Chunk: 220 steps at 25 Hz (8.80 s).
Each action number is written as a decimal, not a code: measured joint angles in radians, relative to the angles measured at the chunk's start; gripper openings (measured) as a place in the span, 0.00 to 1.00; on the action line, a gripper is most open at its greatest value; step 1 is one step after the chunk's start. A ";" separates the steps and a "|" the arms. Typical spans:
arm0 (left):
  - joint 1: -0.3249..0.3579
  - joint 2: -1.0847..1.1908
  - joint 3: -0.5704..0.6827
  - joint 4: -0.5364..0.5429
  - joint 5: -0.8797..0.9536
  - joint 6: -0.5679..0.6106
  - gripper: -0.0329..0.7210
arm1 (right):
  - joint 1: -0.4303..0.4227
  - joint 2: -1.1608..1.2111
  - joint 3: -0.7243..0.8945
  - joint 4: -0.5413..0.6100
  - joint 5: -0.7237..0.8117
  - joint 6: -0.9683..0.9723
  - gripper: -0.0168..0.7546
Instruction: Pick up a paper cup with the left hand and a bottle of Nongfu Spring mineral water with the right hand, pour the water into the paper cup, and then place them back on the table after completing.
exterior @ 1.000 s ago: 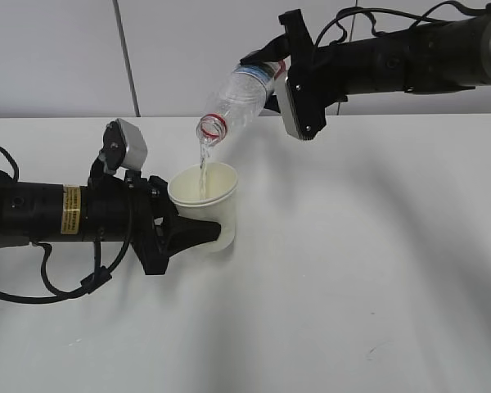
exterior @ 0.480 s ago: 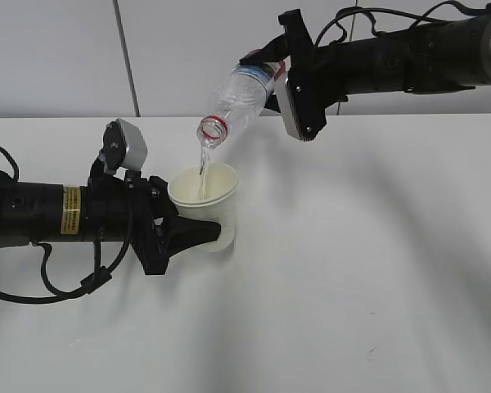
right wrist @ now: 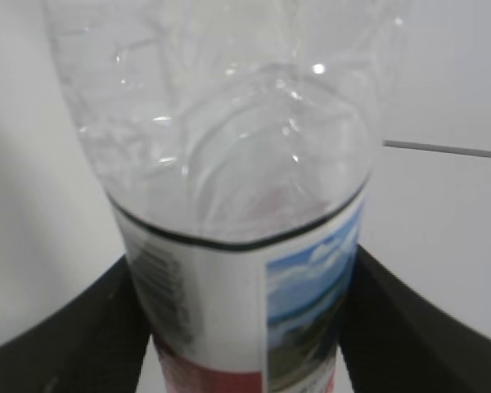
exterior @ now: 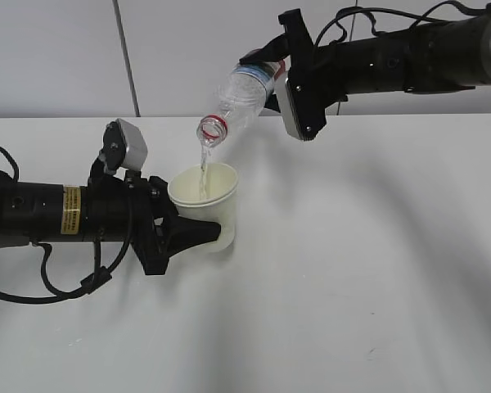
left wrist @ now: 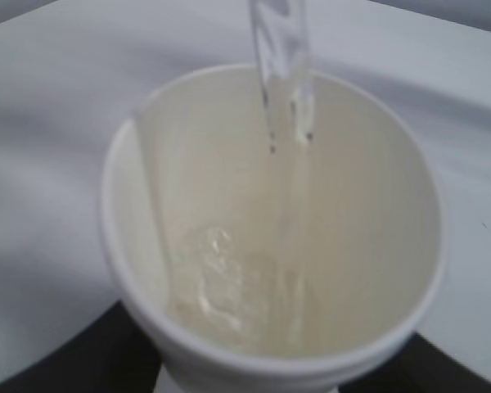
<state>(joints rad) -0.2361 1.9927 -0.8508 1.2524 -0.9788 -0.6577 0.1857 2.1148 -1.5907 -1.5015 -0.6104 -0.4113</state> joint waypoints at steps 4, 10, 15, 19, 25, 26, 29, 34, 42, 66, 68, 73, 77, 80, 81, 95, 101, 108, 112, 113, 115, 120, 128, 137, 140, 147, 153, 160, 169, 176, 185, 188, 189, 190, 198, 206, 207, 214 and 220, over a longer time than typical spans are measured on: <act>0.000 0.000 0.000 0.000 0.000 0.000 0.54 | 0.000 0.000 0.000 0.002 0.000 -0.004 0.64; 0.000 0.000 0.000 0.000 0.000 0.000 0.54 | 0.000 0.000 0.000 0.002 0.000 -0.010 0.64; 0.000 0.000 0.000 0.009 0.000 0.000 0.54 | 0.000 0.000 0.000 0.004 0.003 -0.022 0.64; 0.000 0.000 0.000 0.016 0.000 0.000 0.54 | 0.000 0.000 0.000 0.004 0.003 -0.026 0.64; 0.000 0.000 0.000 0.020 0.003 0.000 0.54 | 0.000 0.000 0.000 0.004 0.003 -0.030 0.64; 0.000 0.000 0.000 0.020 0.003 0.000 0.54 | 0.000 0.000 0.000 0.004 0.003 -0.032 0.64; 0.000 0.000 0.000 0.022 0.004 0.000 0.54 | 0.000 0.000 0.000 0.004 0.003 -0.032 0.64; 0.000 0.000 0.000 0.022 0.007 0.000 0.54 | 0.000 0.000 0.000 0.004 0.003 -0.032 0.64; 0.000 0.000 0.000 0.023 0.008 0.000 0.54 | 0.000 0.000 0.000 0.004 0.003 -0.032 0.63; 0.000 0.000 0.000 -0.026 0.016 0.028 0.54 | 0.000 0.000 0.000 -0.027 0.003 0.200 0.63; 0.000 0.000 0.000 -0.046 0.017 0.044 0.54 | 0.000 0.000 0.000 -0.038 0.003 0.322 0.63; 0.000 0.000 0.000 -0.096 0.044 0.083 0.54 | 0.000 0.000 0.000 -0.040 0.003 0.655 0.63; 0.000 0.000 0.000 -0.148 0.107 0.105 0.54 | 0.000 0.000 0.000 -0.040 0.003 0.899 0.63; 0.000 0.000 0.000 -0.182 0.113 0.115 0.54 | 0.000 0.002 0.000 -0.051 0.003 1.087 0.63; 0.000 0.000 0.000 -0.192 0.113 0.122 0.54 | 0.000 0.004 0.000 -0.060 0.003 1.140 0.63; 0.001 0.034 0.000 -0.251 0.068 0.160 0.54 | -0.070 0.042 0.102 0.178 -0.152 1.228 0.63; 0.001 0.091 0.000 -0.256 -0.004 0.191 0.54 | -0.100 0.042 0.190 0.267 -0.185 1.140 0.63; 0.001 0.112 0.000 -0.259 -0.022 0.251 0.54 | -0.100 0.048 0.264 0.413 -0.254 0.994 0.63; 0.000 0.112 0.000 -0.261 0.017 0.267 0.54 | -0.101 0.101 0.266 0.430 -0.305 0.985 0.63; 0.000 0.112 0.000 -0.263 0.019 0.273 0.54 | -0.101 0.112 0.266 0.430 -0.308 0.979 0.63; -0.001 0.112 0.000 -0.285 0.018 0.294 0.54 | -0.101 0.126 0.266 0.430 -0.308 0.967 0.63; -0.014 0.131 0.000 -0.351 0.016 0.353 0.54 | -0.101 0.130 0.266 0.438 -0.332 0.956 0.63; -0.035 0.184 -0.002 -0.391 -0.017 0.378 0.54 | -0.101 0.160 0.266 0.439 -0.364 0.917 0.63; -0.036 0.178 -0.008 -0.394 0.046 0.374 0.76 | -0.101 0.167 0.266 0.439 -0.384 0.913 0.63; -0.036 0.147 -0.008 -0.373 0.069 0.343 0.77 | -0.101 0.167 0.266 0.439 -0.385 0.912 0.63; -0.036 0.085 0.009 -0.297 0.166 0.247 0.78 | -0.101 0.171 0.266 0.439 -0.385 0.893 0.63; -0.017 0.079 0.071 -0.301 0.168 0.240 0.78 | -0.101 0.198 0.266 0.439 -0.385 0.887 0.63; 0.036 0.064 0.121 -0.312 0.060 0.239 0.78 | -0.101 0.218 0.266 0.439 -0.392 0.872 0.63; 0.054 0.064 0.130 -0.307 0.059 0.238 0.78 | -0.101 0.218 0.265 0.412 -0.406 0.868 0.87; 0.083 0.051 0.140 -0.288 0.059 0.237 0.78 | -0.169 0.218 0.265 0.320 -0.406 0.935 0.88; 0.208 -0.059 0.202 -0.262 0.080 0.237 0.78 | -0.279 0.218 0.265 0.270 -0.422 0.962 0.86; 0.245 -0.084 0.203 -0.274 0.122 0.238 0.78 | -0.302 0.218 0.265 0.279 -0.420 0.962 0.85; 0.255 -0.090 0.204 -0.288 0.127 0.239 0.78 | -0.309 0.218 0.265 0.289 -0.419 0.962 0.85; 0.267 -0.093 0.204 -0.303 0.132 0.239 0.78 | -0.313 0.218 0.265 0.300 -0.419 0.962 0.84; 0.362 -0.098 0.204 -0.492 0.149 0.347 0.78 | -0.392 0.218 0.265 0.531 -0.367 0.905 0.80; 0.432 -0.098 0.204 -0.821 0.150 0.496 0.78 | -0.464 0.218 0.265 0.720 -0.285 0.842 0.79; 0.437 -0.098 0.204 -0.861 0.150 0.500 0.78 | -0.468 0.218 0.265 0.740 -0.280 0.838 0.79; 0.441 -0.098 0.204 -0.965 0.150 0.528 0.78 | -0.482 0.218 0.260 0.904 -0.205 0.784 0.79; 0.441 -0.098 0.164 -1.006 0.295 0.553 0.78 | -0.482 0.195 0.175 0.910 0.153 0.791 0.79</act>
<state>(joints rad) 0.2048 1.8947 -0.6864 0.2464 -0.6840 -0.1050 -0.2959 2.3095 -1.4158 -0.5918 -0.4571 0.3799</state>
